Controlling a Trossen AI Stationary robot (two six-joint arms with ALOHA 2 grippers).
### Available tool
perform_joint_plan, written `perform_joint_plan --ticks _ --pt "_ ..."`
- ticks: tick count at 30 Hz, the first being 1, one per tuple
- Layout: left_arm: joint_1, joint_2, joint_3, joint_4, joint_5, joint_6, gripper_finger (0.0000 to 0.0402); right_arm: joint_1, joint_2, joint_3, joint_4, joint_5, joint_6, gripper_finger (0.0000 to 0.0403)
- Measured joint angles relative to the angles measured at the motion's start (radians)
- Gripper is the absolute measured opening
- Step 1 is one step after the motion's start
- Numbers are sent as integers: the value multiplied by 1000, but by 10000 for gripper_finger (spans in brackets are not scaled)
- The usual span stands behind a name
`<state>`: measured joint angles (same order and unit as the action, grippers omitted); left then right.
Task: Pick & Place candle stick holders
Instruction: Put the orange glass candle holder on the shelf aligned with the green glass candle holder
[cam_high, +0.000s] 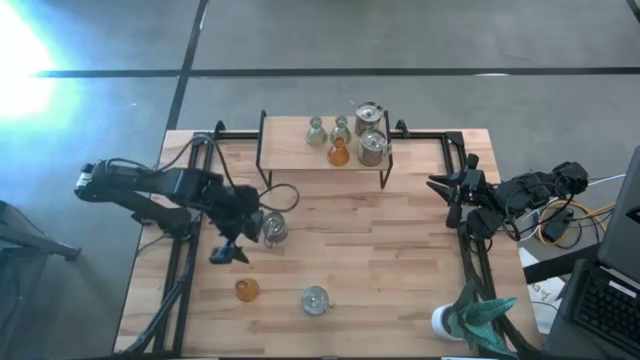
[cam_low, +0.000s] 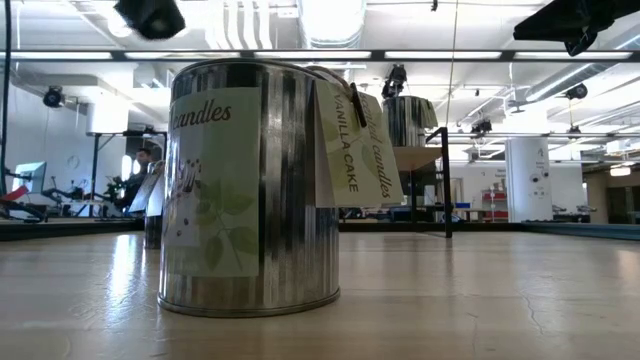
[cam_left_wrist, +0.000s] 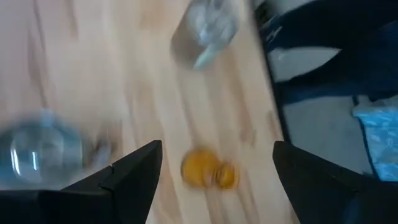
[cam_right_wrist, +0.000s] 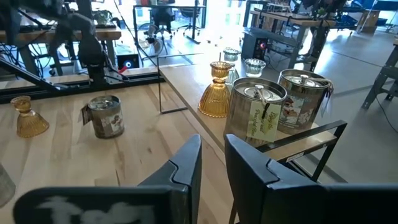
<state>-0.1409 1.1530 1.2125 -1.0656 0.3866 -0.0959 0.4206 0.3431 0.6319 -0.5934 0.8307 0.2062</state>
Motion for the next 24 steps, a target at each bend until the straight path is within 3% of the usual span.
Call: perform_joint_plan --ticks 4,13,24 --pt "-32 -12 -84 -29 -43 -186 309 0 0 0 0 0 0 68" --pt "-112 -47 -307 197 -31 -521 309 0 0 0 0 0 0 85" --pt "-160 -47 -437 245 -15 -689 310 0 0 0 0 0 0 86"
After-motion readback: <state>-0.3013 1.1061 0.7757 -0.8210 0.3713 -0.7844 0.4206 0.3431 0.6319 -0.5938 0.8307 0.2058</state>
